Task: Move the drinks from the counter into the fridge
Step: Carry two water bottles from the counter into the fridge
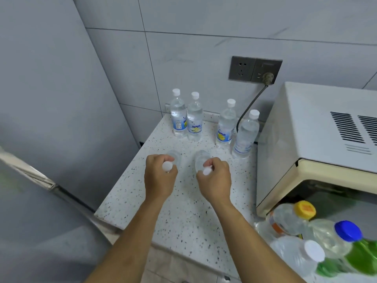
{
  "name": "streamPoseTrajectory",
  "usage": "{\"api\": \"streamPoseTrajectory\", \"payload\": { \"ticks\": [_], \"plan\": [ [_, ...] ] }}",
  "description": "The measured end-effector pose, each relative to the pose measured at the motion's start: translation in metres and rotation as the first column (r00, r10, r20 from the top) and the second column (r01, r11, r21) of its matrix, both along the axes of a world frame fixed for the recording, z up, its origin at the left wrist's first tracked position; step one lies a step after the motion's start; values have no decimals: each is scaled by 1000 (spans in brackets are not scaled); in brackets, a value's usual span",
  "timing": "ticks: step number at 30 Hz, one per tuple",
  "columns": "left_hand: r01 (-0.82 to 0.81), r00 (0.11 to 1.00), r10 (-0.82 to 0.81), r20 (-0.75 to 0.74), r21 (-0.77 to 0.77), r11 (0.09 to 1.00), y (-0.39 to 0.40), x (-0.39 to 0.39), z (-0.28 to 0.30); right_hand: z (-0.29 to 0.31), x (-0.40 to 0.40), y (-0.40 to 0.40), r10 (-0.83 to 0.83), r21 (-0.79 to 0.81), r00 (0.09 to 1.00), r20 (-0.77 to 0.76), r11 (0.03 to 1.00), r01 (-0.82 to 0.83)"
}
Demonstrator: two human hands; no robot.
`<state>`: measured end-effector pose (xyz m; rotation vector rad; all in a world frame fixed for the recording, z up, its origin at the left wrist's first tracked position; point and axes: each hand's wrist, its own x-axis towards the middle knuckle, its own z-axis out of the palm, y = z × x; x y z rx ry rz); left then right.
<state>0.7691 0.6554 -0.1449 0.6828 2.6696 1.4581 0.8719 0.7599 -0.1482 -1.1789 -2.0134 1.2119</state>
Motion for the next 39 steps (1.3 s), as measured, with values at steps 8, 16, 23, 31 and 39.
{"api": "streamPoseTrajectory", "payload": {
  "ticks": [8,16,23,31,39],
  "plan": [
    [101,992,-99,-73,15,995,-43,17,30,31,27,0,155,90,987,-29,984,-152],
    [147,989,-143,-46,99,984,-44,19,11,25,6,0,278,175,961,-1,946,-274],
    [223,927,-256,275,143,964,-57,15,-53,-36,33,-11,254,-147,960,-116,952,-269],
    [173,891,-226,394,165,971,-60,18,-89,-58,24,-9,262,-253,960,-100,926,-280],
    [47,878,-144,456,217,975,-98,56,-85,-57,67,-19,266,-390,950,-167,866,-311]
  ]
}}
